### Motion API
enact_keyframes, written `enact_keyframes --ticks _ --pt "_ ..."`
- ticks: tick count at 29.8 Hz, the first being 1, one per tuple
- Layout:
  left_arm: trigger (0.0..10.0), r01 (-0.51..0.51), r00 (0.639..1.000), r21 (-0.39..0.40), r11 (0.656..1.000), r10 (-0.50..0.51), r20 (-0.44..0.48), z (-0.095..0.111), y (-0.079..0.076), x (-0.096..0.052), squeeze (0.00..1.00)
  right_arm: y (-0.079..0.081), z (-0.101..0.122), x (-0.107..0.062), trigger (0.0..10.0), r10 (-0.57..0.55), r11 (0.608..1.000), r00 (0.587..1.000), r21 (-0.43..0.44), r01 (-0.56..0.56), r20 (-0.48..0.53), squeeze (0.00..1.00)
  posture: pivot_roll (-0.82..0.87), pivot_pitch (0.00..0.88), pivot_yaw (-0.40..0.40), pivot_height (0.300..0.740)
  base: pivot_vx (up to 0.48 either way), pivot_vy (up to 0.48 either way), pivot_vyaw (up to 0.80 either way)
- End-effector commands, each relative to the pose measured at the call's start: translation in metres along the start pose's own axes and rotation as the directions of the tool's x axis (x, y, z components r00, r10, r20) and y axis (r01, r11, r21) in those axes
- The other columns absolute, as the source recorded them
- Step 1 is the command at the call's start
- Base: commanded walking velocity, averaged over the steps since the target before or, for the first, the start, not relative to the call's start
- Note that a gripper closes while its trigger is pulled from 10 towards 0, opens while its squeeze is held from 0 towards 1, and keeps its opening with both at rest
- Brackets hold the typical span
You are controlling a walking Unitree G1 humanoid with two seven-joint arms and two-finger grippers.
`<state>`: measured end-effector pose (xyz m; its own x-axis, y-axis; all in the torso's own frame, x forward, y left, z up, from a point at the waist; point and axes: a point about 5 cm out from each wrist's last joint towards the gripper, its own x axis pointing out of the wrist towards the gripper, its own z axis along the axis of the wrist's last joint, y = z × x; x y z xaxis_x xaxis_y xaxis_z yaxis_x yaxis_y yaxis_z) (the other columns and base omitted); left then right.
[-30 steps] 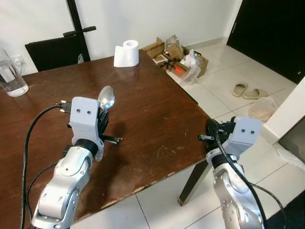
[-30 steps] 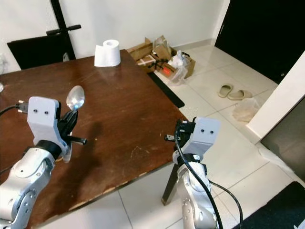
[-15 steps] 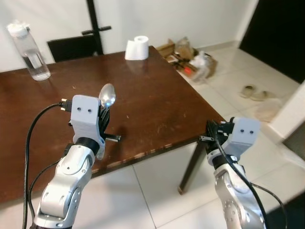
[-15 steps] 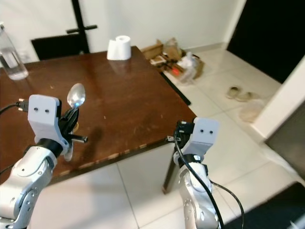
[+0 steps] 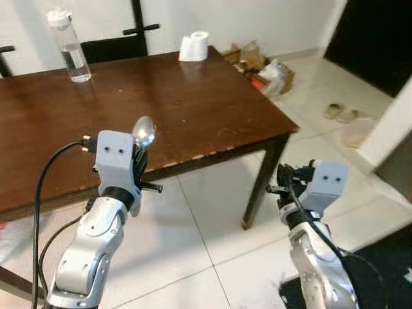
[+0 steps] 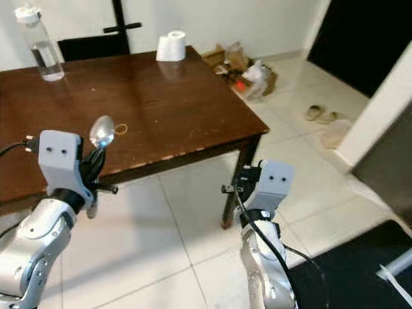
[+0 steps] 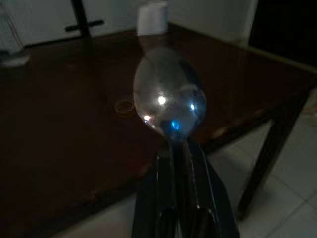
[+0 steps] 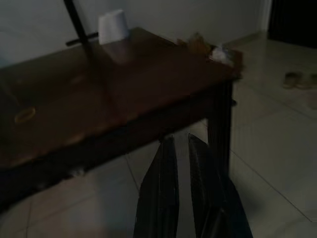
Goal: Setting the table
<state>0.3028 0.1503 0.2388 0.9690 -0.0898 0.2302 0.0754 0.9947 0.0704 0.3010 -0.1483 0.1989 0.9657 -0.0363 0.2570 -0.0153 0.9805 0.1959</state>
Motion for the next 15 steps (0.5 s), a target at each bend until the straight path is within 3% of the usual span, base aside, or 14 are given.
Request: enact_keyframes --ticks 1,15 --pt "10.0 -0.017 1.000 0.004 1.000 0.017 -0.015 -0.0038 0.0041 -0.0023 0.00 0.0028 -0.0037 -0.0023 10.0 0.007 1.000 1.000 0.004 -0.007 -0.017 0.00 0.09 0.155 0.083 0.740 -0.398 0.000 0.00" --pt "10.0 -0.018 1.000 0.000 1.000 0.018 -0.021 -0.0046 0.0035 -0.0021 0.00 0.0039 -0.0049 -0.0040 10.0 0.011 1.000 1.000 0.007 -0.011 -0.023 0.00 0.09 0.159 0.086 0.740 -0.389 0.000 0.00"
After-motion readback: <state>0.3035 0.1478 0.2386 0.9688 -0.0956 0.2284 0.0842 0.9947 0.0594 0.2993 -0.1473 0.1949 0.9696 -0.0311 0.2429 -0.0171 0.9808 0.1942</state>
